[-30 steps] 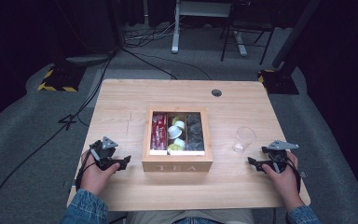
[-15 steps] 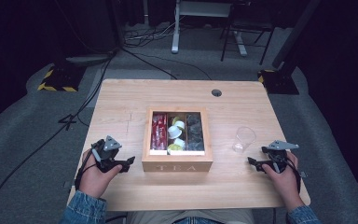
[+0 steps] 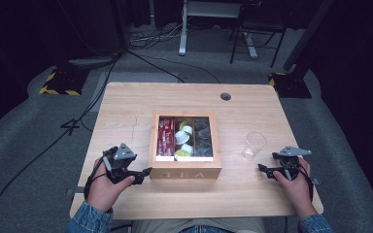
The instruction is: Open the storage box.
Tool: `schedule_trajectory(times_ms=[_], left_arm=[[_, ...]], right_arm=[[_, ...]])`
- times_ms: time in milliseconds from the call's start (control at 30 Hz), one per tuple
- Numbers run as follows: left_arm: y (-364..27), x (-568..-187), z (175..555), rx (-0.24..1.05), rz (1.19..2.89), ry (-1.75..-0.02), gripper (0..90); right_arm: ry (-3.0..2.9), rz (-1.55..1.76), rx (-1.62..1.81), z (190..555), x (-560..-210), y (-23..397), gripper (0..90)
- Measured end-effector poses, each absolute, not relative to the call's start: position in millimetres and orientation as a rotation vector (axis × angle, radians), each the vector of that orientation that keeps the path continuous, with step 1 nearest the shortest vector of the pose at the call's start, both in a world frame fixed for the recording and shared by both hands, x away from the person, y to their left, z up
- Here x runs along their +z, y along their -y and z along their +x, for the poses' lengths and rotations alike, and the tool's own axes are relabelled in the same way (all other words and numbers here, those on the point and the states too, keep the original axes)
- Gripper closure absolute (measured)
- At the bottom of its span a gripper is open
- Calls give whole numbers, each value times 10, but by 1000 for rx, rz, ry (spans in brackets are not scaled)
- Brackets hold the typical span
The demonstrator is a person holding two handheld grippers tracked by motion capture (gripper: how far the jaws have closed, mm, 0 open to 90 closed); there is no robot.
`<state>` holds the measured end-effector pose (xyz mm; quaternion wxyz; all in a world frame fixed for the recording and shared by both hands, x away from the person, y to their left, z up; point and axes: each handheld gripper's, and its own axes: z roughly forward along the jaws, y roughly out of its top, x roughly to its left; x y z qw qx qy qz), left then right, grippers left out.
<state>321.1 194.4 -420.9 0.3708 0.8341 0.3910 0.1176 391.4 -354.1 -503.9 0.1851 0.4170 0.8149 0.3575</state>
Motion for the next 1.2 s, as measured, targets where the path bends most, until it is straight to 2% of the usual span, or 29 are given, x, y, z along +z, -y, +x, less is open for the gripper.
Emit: schedule_trajectory(times_ms=[367,400,433,467,533,567,633,833,967,1200], left_arm=[[-1765,-4367,3210,230,2180,-973,264],[-1764,-4385,3218,232,2182,-973,277],[-1766,-4401,3227,235,2186,-972,329],[-1769,-4411,3234,239,2187,-970,329],[-1781,-4425,3245,268,2210,-954,418],[-1792,-4434,3249,282,2221,-949,491],[-1810,-4441,3248,289,2221,-949,524],[-1830,-4386,3228,302,2214,-936,577],[-1815,-4370,3217,336,2230,-912,584],[-1823,-4342,3218,319,2213,-922,605]], right_arm=[[-2296,1175,1009,3914,-5039,3541,149],[-2296,1175,1009,3914,-5039,3541,149],[-2296,1175,1008,3914,-5039,3541,149],[-2296,1175,1008,3914,-5039,3541,149],[-2296,1175,1009,3914,-5039,3541,149],[-2296,1175,1009,3914,-5039,3541,149],[-2296,1175,1009,3914,-5039,3541,149],[-2296,1175,1009,3914,-5039,3541,149],[-2297,1175,1009,3914,-5039,3541,149],[-2300,1173,1008,3914,-5037,3541,150]])
